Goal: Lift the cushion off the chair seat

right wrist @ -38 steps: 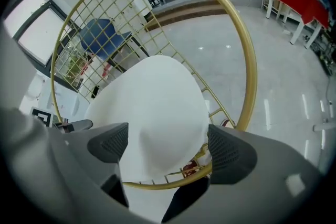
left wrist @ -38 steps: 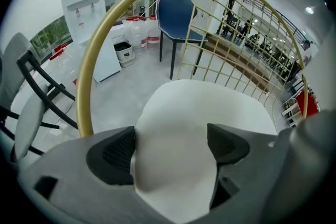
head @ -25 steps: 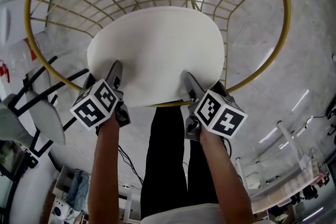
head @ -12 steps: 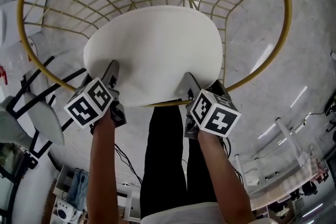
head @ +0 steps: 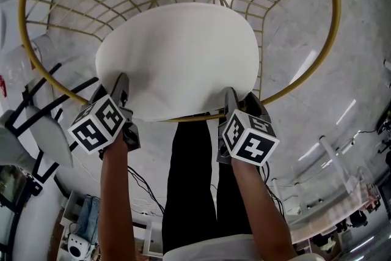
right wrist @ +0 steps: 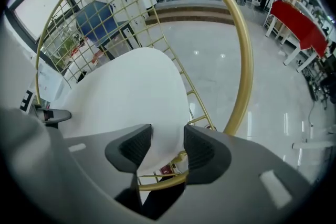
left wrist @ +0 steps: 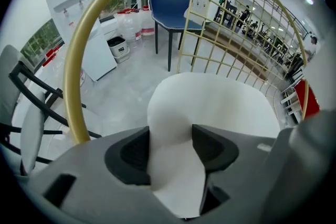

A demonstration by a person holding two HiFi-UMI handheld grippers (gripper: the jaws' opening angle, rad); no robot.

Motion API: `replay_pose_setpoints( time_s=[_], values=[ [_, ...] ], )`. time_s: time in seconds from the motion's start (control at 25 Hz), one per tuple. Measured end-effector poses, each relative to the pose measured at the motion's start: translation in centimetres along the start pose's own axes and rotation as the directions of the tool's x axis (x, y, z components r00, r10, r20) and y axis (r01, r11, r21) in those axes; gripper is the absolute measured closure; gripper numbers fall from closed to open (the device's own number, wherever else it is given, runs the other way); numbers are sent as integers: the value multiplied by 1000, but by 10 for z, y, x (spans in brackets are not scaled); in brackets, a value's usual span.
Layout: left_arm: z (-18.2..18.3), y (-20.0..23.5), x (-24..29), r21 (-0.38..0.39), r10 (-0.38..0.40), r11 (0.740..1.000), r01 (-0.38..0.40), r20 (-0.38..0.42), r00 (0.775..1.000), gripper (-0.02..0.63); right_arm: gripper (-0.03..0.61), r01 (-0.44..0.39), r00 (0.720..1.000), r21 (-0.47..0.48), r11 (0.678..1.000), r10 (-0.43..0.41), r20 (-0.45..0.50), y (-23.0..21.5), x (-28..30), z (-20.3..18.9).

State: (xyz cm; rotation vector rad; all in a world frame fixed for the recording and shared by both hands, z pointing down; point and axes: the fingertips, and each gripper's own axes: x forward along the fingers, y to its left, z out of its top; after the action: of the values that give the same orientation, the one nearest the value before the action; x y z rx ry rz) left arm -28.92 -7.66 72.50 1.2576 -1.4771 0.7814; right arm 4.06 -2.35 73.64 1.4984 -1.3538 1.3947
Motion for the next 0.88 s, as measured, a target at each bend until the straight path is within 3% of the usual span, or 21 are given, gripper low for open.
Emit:
replay_pose_setpoints(
  time_s=[0.52, 0.88],
  values=[
    [0, -1, -12, -13, -53, 999, 53, 8, 999, 481, 515, -44, 999, 5, 999, 44, 15, -4, -10, 1],
    [-7, -7, -21, -24, -85, 996, 85, -6, 996, 518, 540, -77, 997, -29, 997, 78, 27, -7, -20, 8]
  ],
)
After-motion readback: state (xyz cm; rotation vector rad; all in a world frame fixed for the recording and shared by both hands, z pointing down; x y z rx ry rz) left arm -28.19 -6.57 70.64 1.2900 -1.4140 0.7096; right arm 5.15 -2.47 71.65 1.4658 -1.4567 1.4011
